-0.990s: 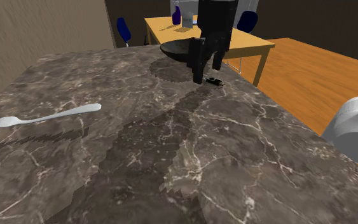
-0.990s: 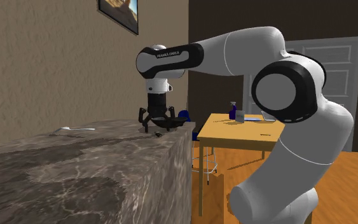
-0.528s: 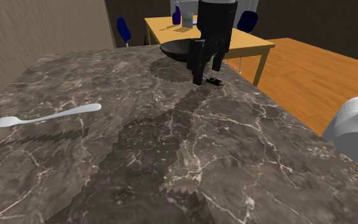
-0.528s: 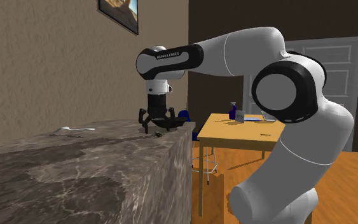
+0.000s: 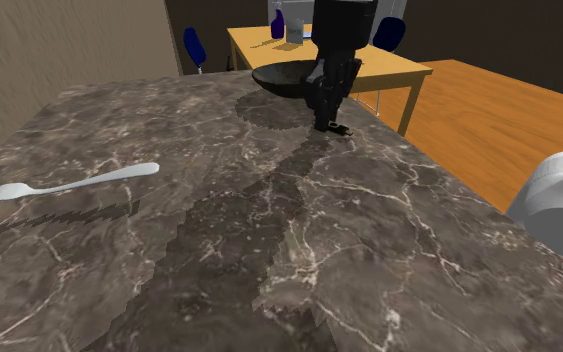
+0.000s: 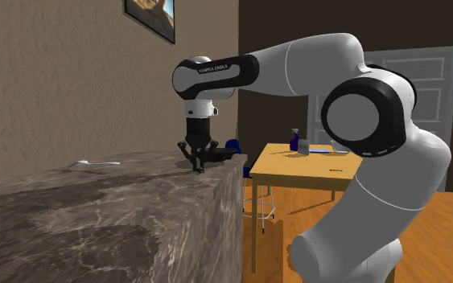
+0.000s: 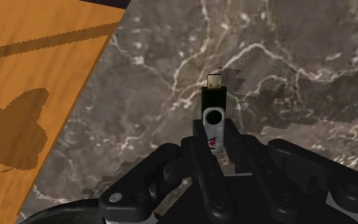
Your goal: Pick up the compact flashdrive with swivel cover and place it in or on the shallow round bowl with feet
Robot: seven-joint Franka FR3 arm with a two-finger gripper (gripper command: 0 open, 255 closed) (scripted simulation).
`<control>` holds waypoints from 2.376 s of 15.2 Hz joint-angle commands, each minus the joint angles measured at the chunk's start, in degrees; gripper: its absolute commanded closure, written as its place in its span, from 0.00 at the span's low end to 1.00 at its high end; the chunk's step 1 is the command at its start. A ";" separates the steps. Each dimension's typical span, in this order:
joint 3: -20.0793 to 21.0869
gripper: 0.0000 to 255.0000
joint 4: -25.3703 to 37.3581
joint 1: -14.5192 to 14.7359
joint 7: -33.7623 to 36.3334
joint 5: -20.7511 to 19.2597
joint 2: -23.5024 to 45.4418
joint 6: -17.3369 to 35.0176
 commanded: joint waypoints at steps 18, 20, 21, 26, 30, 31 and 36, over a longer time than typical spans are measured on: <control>0.34 1.00 17.19 -1.47 1.77 -2.63 5.86 -12.90; 0.53 1.00 19.64 -1.61 2.09 -2.98 6.77 -14.51; 0.64 1.00 20.90 -1.68 2.26 -3.17 7.26 -15.32; 0.87 1.00 26.90 -2.33 2.20 -4.68 10.58 -18.38; -0.03 1.00 32.10 -3.90 -0.60 -7.72 16.39 -18.59; -0.16 1.00 33.68 -4.26 -1.22 -8.53 18.00 -18.76; -0.59 1.00 43.69 -5.22 -3.88 -13.19 27.29 -20.60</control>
